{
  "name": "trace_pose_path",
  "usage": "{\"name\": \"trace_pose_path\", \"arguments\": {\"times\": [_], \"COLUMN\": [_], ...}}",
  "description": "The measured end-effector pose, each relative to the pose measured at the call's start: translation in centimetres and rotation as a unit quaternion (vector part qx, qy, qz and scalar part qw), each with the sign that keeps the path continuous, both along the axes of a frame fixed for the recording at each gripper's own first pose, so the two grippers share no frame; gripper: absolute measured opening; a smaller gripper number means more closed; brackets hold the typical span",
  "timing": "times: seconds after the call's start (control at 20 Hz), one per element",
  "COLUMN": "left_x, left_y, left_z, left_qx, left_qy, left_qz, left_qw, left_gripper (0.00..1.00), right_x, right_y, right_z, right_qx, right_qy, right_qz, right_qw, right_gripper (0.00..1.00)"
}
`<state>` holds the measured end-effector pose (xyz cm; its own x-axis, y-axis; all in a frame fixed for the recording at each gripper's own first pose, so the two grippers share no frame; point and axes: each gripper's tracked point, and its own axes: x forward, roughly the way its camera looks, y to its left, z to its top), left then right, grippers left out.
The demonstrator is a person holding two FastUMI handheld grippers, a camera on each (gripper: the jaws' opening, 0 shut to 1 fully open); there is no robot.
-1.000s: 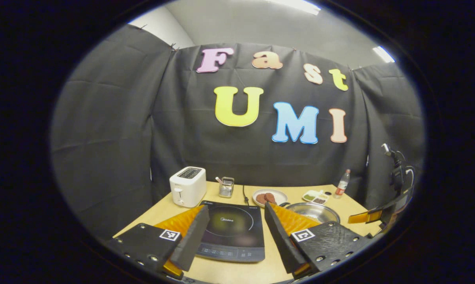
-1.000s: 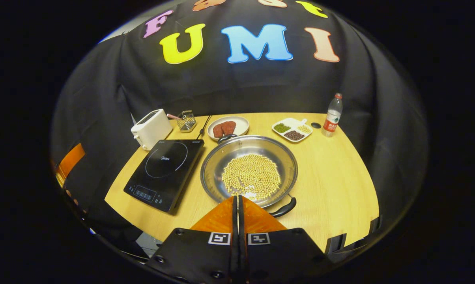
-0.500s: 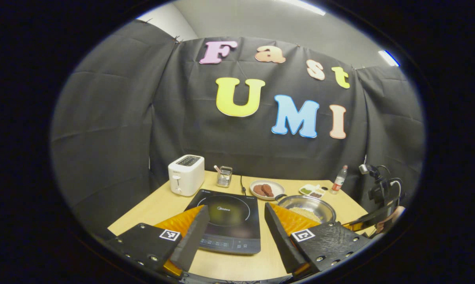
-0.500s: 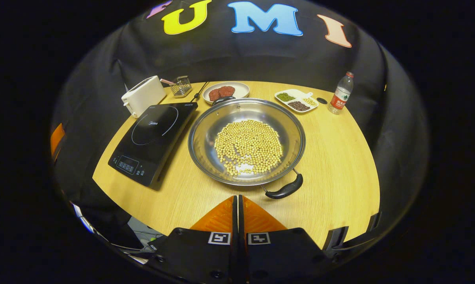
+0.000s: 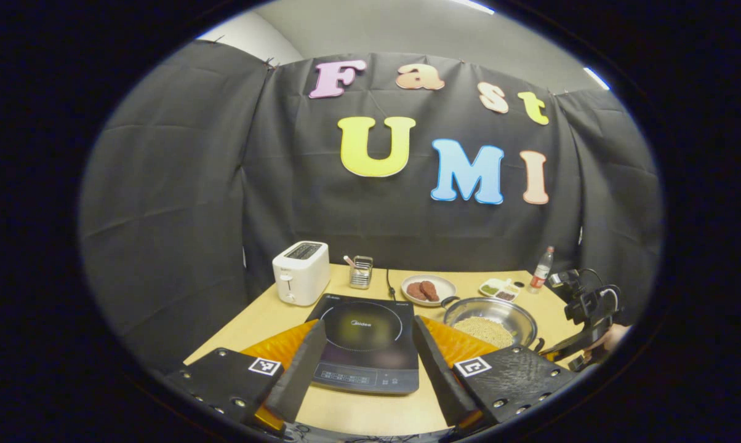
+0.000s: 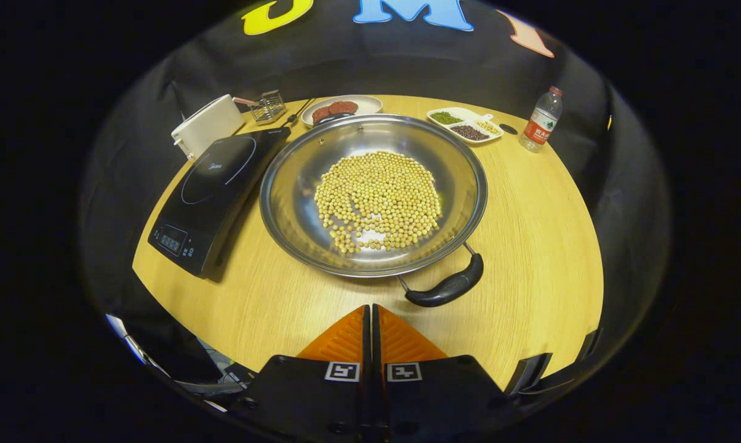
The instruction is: First push the handle of the pot to place it horizontally, then grasp the pot with both hands and set it on the induction cooktop.
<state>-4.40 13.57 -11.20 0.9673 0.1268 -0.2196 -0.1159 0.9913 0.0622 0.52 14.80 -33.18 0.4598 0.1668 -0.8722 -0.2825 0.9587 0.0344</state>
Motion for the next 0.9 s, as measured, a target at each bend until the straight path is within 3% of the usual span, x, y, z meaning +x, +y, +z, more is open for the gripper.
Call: {"name": "trace_pose_path", "arguments": {"times": [0.55, 0.9], "left_x": [2.5, 4.1], "left_y": [-5.9, -9.7], "left_z": [0.5, -0.3], "left_qx": [0.012, 0.000], "left_qy": [0.007, 0.015], "left_qz": [-0.007, -0.024], "left_qw": [1.000, 1.000], "left_gripper": [0.86, 0.84], "right_x": [1.8, 2.9], "right_y": [0.4, -1.0], "right_z": [-0.8, -0.7], "right_qx": [0.049, 0.040], "right_qy": [0.035, 0.017], "right_qz": [0.011, 0.016], "right_qw": [0.998, 0.999], "right_gripper": [0.02, 0.02]}}
